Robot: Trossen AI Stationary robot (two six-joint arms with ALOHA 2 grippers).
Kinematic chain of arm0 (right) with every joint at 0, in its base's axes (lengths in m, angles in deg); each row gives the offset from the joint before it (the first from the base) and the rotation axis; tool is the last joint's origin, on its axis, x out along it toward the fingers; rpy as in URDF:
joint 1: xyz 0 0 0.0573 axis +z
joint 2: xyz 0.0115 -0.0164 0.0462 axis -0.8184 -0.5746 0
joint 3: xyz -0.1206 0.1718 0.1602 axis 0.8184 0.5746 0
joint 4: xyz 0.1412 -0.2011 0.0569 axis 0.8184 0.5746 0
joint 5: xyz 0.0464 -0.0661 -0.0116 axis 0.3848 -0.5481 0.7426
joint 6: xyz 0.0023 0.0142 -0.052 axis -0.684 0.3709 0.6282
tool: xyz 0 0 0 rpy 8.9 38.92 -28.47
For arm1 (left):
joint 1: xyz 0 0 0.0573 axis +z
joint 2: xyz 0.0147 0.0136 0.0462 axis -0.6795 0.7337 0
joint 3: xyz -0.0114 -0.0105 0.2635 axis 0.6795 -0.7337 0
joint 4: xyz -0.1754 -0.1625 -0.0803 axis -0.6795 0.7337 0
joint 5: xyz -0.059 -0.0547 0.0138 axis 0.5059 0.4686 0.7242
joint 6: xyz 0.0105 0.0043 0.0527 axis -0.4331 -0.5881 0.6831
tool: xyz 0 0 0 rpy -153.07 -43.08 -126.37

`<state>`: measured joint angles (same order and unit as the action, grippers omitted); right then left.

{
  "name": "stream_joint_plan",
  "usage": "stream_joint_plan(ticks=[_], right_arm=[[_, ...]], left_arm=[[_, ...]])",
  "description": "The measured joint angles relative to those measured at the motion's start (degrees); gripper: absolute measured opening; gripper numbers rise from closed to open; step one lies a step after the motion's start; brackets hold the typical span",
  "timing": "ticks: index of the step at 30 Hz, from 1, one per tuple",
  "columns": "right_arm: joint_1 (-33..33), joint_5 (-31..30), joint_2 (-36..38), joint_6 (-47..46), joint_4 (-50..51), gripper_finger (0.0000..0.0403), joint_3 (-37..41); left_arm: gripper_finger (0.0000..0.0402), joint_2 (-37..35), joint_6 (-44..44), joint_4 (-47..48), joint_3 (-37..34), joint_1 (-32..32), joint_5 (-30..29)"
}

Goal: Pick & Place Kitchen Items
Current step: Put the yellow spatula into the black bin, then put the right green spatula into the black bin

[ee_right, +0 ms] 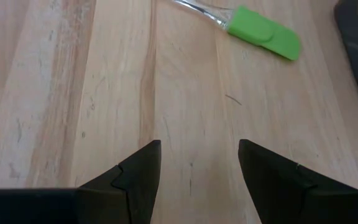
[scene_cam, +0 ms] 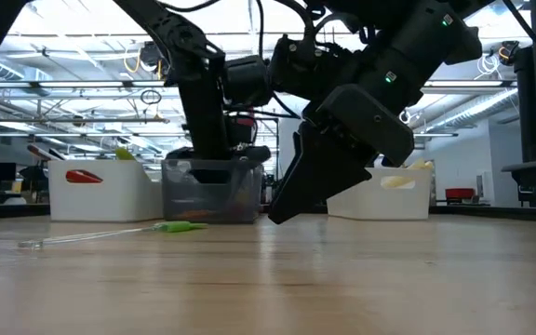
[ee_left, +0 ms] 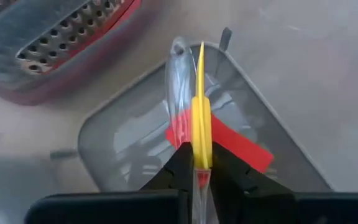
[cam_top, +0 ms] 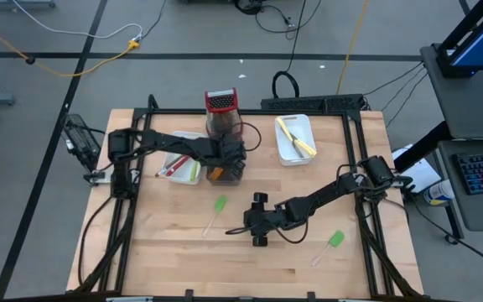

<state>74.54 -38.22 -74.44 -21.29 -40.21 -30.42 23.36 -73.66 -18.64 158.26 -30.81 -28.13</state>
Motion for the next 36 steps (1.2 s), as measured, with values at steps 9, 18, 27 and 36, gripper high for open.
stream_joint_plan(ticks=[9,18,27,36], right_arm=[[-0.01,0.0,0.0,-0.01,0.0,0.0208,0.0],[0.0,0.04,0.0,0.79,0.0,0.0208,-0.02],[0.19,0.22,2.24,2.39,1.21,0.0208,0.02],[2.98,0.2,9.63,6.17,7.03,0.0208,-0.07]], left_arm=[[0.0107,0.57,0.38,-0.11,0.0,0.3,0.04],[0.0125,-2.19,3.0,1.19,0.0,-0.21,0.85],[0.0117,-12.13,3.63,1.96,0.0,-4.74,-1.08],[0.0117,-17.09,4.53,2.0,0.04,-11.76,-3.33]])
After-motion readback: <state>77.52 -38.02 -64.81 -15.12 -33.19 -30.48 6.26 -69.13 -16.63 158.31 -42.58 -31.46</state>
